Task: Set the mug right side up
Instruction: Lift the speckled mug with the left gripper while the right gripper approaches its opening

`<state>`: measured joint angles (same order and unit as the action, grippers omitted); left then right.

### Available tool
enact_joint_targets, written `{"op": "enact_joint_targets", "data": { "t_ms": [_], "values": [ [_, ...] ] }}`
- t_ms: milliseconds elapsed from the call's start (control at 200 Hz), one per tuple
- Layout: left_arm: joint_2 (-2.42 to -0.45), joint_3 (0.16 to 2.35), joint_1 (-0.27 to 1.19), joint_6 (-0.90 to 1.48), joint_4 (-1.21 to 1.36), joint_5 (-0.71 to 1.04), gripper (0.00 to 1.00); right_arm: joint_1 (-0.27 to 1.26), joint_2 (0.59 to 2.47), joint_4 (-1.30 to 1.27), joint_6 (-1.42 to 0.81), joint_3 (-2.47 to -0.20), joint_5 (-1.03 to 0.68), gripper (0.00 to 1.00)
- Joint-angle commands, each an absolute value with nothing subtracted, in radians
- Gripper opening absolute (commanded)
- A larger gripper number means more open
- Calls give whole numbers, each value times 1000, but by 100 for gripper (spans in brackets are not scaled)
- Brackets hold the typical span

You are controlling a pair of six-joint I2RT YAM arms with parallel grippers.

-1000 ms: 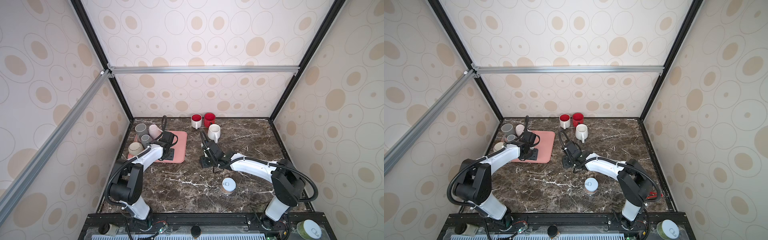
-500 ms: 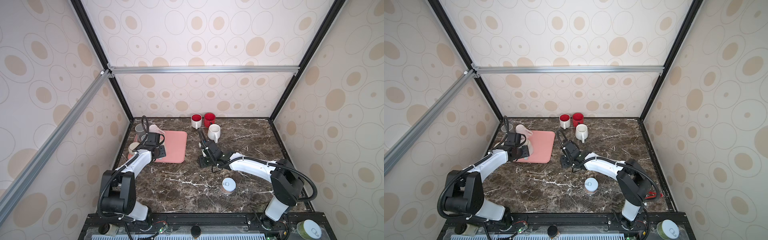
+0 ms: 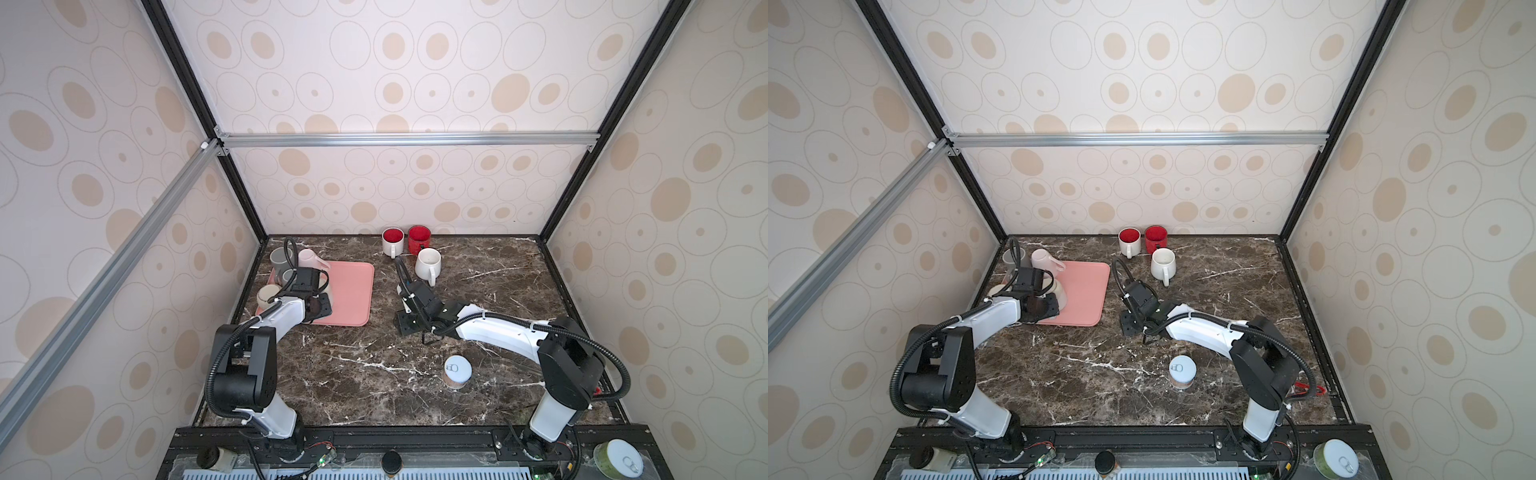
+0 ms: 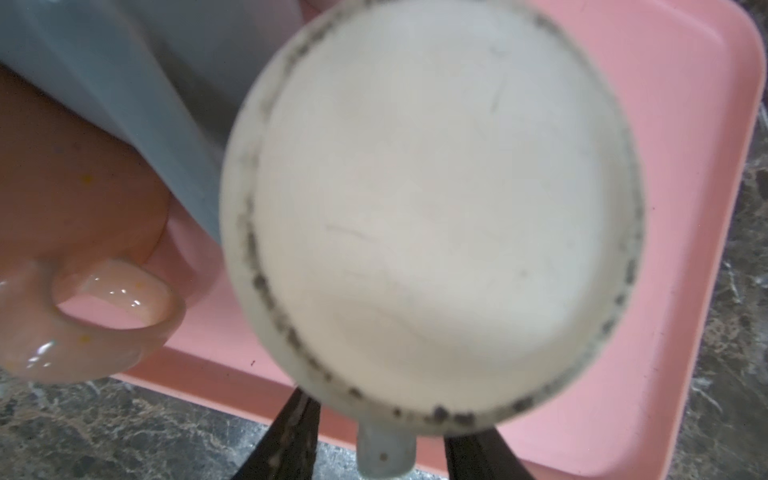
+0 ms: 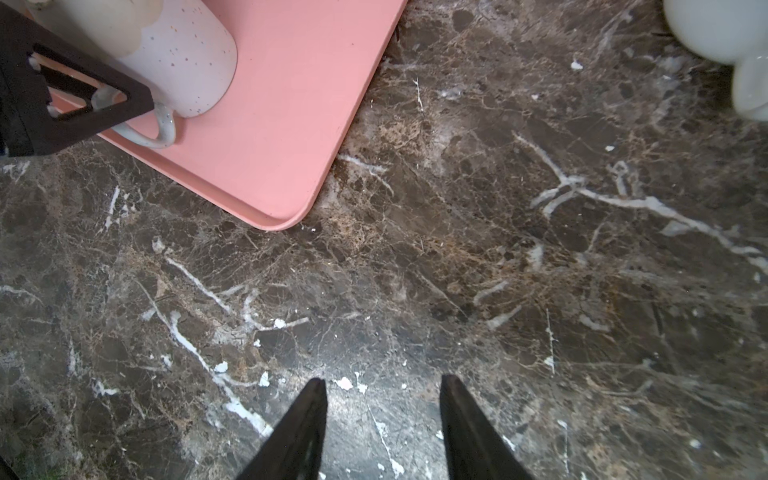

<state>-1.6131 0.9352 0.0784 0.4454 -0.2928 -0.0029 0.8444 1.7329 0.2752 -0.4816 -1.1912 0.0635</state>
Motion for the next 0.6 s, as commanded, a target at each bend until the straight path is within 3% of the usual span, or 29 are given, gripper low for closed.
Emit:
{"op": "enact_joint_targets", "data": {
  "t_ms": [0,155,295,340,595],
  "values": [
    [-1633,956,72,438,-283,-24,48,853,1749,301,-479,-1224,92,48],
    [-1646,964,72,425,-287,-47,45,853,1749,303,-479,-1238,101,48],
    [-1630,952,72,416,-260,-45,10,853,1748,312,-476,-1257,104,48],
    [-1626,948,74,412,-249,-26,3,853,1747,322,-474,-1265,108,48],
    [-1588,957,104,404,-255,27,0,854,1697,287,-490,-1234,143,48]
  ]
}}
